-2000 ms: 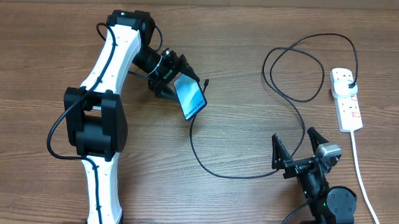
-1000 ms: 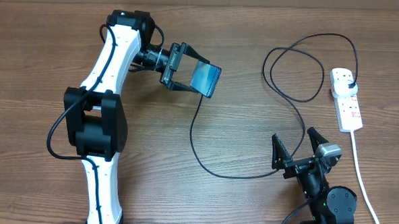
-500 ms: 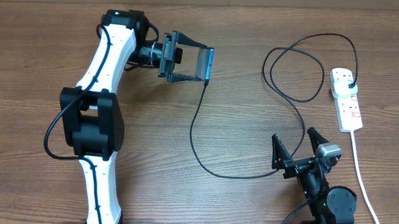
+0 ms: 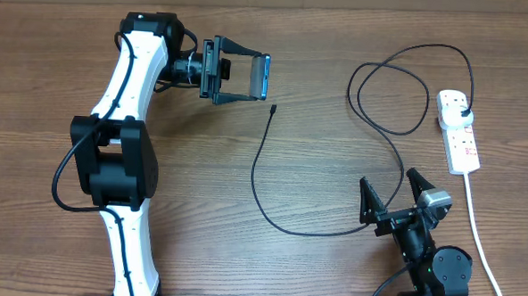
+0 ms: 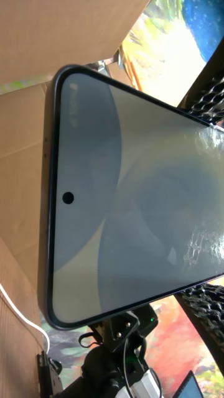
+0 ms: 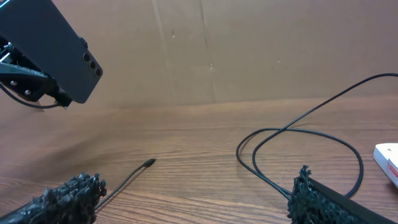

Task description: Plug charger to phone and switch on socket

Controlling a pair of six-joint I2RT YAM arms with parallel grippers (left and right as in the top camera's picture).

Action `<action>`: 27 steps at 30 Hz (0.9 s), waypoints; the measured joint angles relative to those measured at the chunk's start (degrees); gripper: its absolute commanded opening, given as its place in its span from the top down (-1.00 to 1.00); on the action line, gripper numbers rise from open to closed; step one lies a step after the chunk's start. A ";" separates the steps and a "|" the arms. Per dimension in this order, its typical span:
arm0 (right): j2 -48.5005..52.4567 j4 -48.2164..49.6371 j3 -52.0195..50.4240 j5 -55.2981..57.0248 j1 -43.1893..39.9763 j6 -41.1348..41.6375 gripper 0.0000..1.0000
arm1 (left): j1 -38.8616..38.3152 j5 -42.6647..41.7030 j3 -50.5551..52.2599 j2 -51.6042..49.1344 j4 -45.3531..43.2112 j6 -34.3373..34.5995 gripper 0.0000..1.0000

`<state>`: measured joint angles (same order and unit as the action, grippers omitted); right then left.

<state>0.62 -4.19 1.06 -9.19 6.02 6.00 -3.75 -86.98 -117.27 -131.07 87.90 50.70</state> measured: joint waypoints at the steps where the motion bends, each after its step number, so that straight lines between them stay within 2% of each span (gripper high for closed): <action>1: 0.00 0.02 0.00 0.02 0.00 -0.02 -1.00 | 0.00 -0.04 0.00 0.00 0.00 0.00 -0.04; 4: 0.00 0.00 0.00 0.02 0.02 -0.02 -1.00 | 0.00 -0.04 0.00 0.00 -0.04 -0.07 -0.10; 15: 0.00 0.00 0.00 0.00 0.02 -0.02 -1.00 | 0.00 -0.04 0.00 0.00 -1.36 -0.31 -0.07; 27: 0.00 0.00 0.00 0.04 0.02 -0.02 -1.00 | 0.00 -0.04 0.00 0.00 -1.33 -0.28 0.05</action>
<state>0.62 -4.19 1.06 -9.15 6.04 5.98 -3.75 -87.02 -117.27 -131.07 86.56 50.41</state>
